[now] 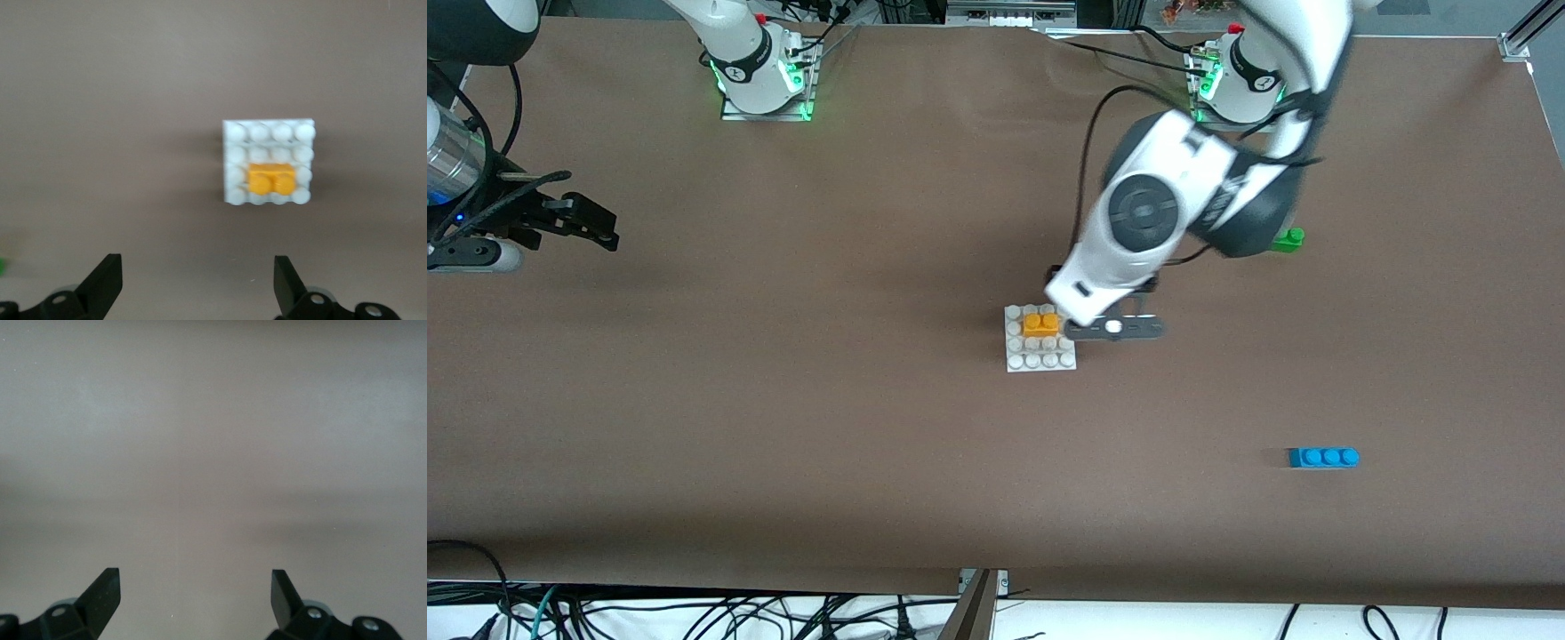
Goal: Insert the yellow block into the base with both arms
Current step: 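Open the left gripper and lift it off the yellow block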
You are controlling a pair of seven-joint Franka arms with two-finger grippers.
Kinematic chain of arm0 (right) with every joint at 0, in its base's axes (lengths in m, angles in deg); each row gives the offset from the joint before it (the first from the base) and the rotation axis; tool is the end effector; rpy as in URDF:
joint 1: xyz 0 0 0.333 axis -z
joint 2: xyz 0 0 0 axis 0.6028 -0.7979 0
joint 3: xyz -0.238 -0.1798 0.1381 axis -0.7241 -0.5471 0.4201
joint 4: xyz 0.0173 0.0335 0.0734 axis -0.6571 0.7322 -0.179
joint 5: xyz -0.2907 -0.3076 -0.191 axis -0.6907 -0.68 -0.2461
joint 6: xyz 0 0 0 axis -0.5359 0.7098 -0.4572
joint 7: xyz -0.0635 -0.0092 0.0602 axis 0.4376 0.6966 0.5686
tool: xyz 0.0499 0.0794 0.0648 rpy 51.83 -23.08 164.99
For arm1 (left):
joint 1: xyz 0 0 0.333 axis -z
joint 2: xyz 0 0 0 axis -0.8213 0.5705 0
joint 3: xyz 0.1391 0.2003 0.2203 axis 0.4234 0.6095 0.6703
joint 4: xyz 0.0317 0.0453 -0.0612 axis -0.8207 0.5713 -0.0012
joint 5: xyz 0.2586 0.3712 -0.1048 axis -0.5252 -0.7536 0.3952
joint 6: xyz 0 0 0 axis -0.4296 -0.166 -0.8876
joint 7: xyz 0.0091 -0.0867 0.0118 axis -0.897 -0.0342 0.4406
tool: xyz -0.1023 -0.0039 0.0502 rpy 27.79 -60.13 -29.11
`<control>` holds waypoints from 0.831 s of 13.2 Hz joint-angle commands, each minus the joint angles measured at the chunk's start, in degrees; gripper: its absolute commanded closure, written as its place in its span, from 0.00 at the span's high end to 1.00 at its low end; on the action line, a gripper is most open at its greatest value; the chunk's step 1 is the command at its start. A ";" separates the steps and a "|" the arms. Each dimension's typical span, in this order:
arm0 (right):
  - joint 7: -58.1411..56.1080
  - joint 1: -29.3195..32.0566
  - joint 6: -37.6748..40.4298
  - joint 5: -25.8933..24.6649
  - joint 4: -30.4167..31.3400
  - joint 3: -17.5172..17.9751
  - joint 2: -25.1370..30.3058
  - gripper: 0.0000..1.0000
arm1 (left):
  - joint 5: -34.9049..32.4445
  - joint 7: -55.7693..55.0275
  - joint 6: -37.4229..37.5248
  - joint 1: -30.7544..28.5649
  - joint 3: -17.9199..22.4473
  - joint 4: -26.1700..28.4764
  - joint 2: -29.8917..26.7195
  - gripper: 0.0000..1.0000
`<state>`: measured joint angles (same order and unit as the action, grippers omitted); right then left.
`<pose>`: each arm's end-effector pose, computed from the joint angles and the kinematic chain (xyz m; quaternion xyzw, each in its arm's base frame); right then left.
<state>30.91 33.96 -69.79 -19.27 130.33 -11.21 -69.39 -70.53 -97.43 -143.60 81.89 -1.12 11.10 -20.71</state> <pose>0.6532 0.0340 0.5827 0.9998 0.0024 -0.0108 0.0159 0.6679 -0.3596 0.4352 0.9961 0.0347 -0.0814 0.0039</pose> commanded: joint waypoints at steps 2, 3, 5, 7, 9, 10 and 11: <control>-0.23 0.22 -0.14 0.28 -0.30 0.02 -0.08 1.00 | 0.80 5.96 5.65 -8.71 -0.28 1.76 -7.94 1.00; -0.15 0.13 -0.14 0.28 -0.22 0.02 -0.08 1.00 | 1.06 8.67 6.18 -11.35 -0.28 1.85 -9.52 1.00; -0.23 0.22 -0.14 0.28 -0.30 0.02 -0.17 1.00 | 0.63 14.30 7.50 -14.96 0.16 2.72 -13.21 1.00; -0.15 0.22 -0.22 0.28 -0.30 0.02 -0.17 1.00 | 0.54 18.69 9.52 -21.98 -1.15 3.77 -15.76 1.00; -0.15 0.39 -0.31 0.28 -0.30 0.02 -0.17 1.00 | -0.68 26.33 9.09 -24.20 -1.25 8.15 -19.19 1.00; -0.15 0.48 -0.31 0.28 -0.30 0.02 -0.17 1.00 | -1.30 27.32 6.91 -25.08 -1.25 13.48 -22.25 1.00; -0.23 0.57 -0.40 0.28 -0.30 -0.07 -0.17 1.00 | -1.39 28.29 1.67 -25.96 -1.25 20.67 -27.07 1.00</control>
<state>30.91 34.03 -69.91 -19.27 130.33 -11.33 -69.59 -70.61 -72.00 -135.06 57.27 -1.11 18.23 -38.81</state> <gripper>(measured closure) 0.000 0.000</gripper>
